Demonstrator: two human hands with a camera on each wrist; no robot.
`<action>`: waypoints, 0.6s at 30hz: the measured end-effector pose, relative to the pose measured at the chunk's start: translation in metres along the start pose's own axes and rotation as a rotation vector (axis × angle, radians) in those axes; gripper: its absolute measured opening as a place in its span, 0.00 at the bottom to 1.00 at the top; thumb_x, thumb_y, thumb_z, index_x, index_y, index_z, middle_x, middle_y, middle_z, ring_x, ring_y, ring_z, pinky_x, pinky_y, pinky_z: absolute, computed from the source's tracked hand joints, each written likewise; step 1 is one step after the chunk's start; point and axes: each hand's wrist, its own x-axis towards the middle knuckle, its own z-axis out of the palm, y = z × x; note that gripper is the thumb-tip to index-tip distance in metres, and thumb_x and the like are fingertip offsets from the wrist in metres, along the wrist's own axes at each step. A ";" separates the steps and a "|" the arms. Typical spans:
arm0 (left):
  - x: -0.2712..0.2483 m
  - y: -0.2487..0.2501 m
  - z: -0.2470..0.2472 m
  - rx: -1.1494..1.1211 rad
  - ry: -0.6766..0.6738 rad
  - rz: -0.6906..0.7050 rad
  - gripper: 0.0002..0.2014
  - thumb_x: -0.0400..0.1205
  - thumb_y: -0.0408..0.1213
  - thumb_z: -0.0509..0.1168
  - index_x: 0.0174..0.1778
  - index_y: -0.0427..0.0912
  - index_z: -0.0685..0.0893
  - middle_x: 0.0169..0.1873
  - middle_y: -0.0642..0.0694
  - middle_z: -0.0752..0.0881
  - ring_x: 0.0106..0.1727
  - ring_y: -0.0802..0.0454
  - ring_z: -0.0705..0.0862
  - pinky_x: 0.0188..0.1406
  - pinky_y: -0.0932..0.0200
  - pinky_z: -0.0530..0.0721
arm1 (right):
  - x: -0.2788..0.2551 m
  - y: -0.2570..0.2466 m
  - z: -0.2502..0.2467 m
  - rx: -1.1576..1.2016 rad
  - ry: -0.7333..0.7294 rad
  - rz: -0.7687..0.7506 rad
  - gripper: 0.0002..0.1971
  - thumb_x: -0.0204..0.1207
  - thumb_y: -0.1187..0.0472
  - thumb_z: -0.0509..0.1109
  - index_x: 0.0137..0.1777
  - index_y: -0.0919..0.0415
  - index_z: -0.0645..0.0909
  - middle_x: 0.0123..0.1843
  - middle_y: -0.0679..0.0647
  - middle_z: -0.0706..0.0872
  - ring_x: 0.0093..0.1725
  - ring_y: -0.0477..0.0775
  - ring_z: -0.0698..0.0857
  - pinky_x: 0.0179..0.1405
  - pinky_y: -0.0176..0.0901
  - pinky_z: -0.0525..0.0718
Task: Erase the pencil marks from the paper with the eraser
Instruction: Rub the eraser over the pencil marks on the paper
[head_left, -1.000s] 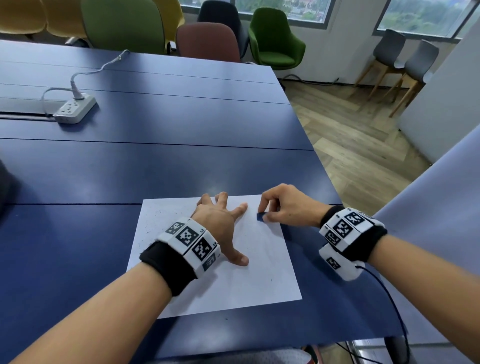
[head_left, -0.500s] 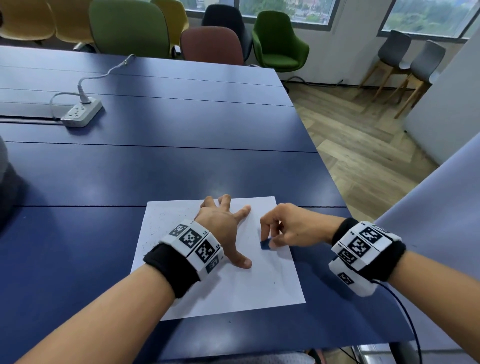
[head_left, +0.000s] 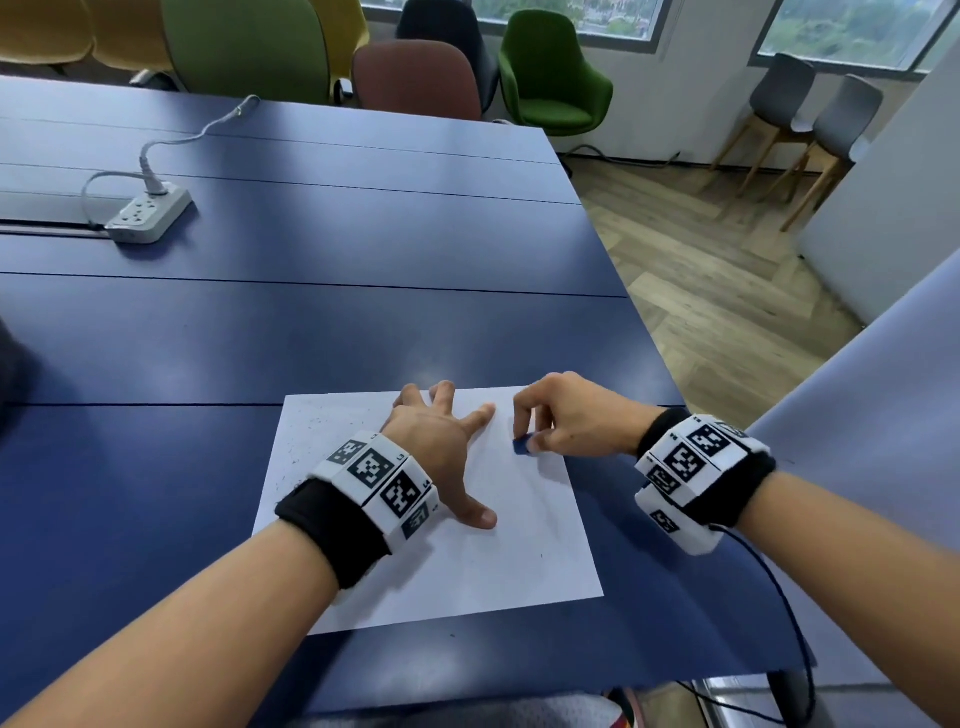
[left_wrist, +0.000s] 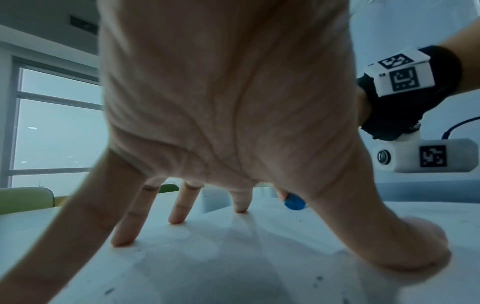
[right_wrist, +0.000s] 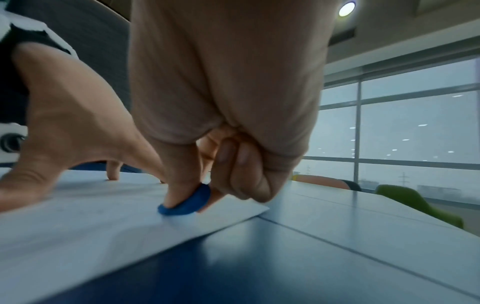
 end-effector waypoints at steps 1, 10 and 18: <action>0.000 0.000 0.000 -0.002 -0.002 0.002 0.63 0.60 0.76 0.71 0.85 0.62 0.42 0.78 0.40 0.57 0.72 0.33 0.62 0.65 0.45 0.76 | -0.003 0.002 0.003 0.028 0.035 0.008 0.03 0.70 0.60 0.76 0.40 0.51 0.85 0.30 0.46 0.84 0.29 0.43 0.79 0.33 0.37 0.76; 0.002 0.000 0.000 -0.003 0.000 0.003 0.63 0.60 0.76 0.70 0.85 0.62 0.42 0.79 0.40 0.56 0.72 0.33 0.61 0.65 0.44 0.76 | -0.030 0.012 0.011 0.038 0.012 0.050 0.05 0.71 0.62 0.73 0.41 0.50 0.83 0.30 0.46 0.83 0.29 0.43 0.78 0.34 0.38 0.78; 0.003 0.000 0.003 -0.001 0.015 0.002 0.63 0.59 0.77 0.70 0.85 0.62 0.43 0.79 0.39 0.55 0.73 0.33 0.61 0.67 0.45 0.75 | -0.030 0.003 0.007 -0.088 -0.002 0.049 0.04 0.72 0.59 0.73 0.43 0.47 0.83 0.34 0.46 0.85 0.33 0.44 0.81 0.36 0.36 0.75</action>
